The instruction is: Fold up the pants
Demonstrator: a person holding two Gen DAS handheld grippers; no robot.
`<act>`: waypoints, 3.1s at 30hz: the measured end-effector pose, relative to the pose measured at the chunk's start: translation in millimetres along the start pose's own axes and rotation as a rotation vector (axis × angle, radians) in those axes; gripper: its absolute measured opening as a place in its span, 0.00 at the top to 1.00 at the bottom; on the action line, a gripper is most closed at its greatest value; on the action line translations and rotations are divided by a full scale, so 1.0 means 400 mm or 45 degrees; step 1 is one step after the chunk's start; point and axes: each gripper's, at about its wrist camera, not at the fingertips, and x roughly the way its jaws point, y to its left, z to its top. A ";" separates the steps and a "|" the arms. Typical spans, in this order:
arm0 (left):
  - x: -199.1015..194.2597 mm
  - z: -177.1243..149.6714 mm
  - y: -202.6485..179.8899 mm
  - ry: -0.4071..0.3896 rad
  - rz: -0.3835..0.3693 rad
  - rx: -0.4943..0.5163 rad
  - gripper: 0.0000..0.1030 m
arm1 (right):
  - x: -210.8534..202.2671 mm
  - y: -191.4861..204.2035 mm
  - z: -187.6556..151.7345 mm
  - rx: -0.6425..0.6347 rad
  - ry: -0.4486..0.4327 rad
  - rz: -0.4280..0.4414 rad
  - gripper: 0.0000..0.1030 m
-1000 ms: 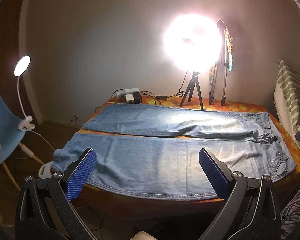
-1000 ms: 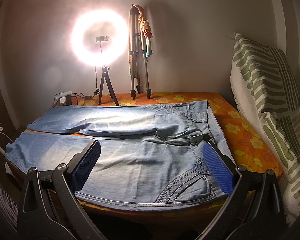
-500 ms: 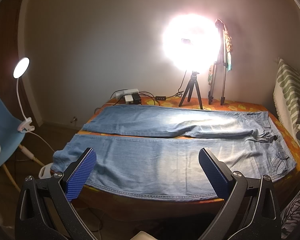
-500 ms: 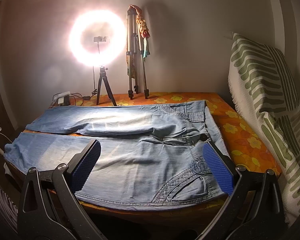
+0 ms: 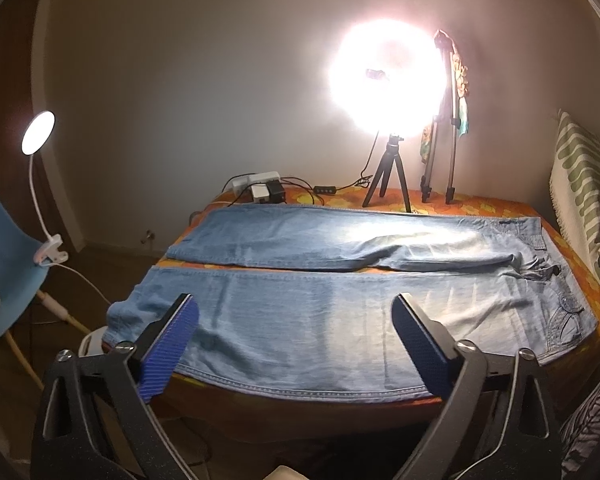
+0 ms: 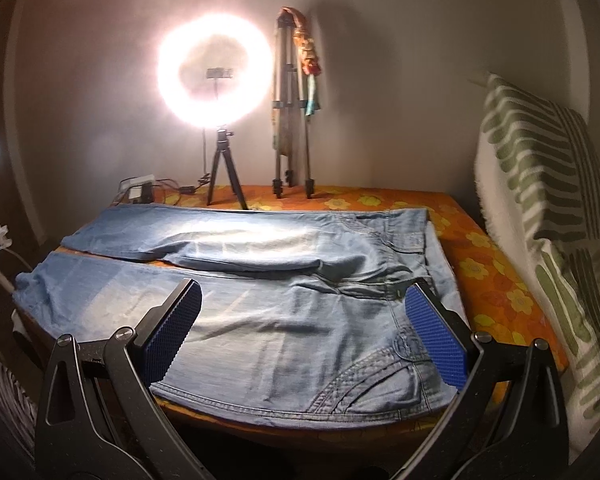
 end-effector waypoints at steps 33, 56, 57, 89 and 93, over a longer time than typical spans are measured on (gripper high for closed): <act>0.478 0.230 0.268 0.302 0.021 -0.042 0.34 | 0.644 0.473 0.287 -0.662 0.270 0.594 0.30; 0.909 0.258 0.348 0.467 -0.113 -0.193 0.34 | 1.275 0.857 0.270 -0.834 0.566 0.756 0.49; 0.923 0.257 0.351 0.477 -0.115 -0.212 0.34 | 1.288 0.860 0.268 -0.836 0.578 0.758 0.49; 1.187 0.325 0.382 0.642 -0.210 -0.549 0.34 | 1.280 0.861 0.252 -0.905 0.553 0.764 0.93; 1.213 0.325 0.388 0.685 -0.220 -0.621 0.34 | 1.182 0.862 0.241 -0.993 0.429 0.765 0.94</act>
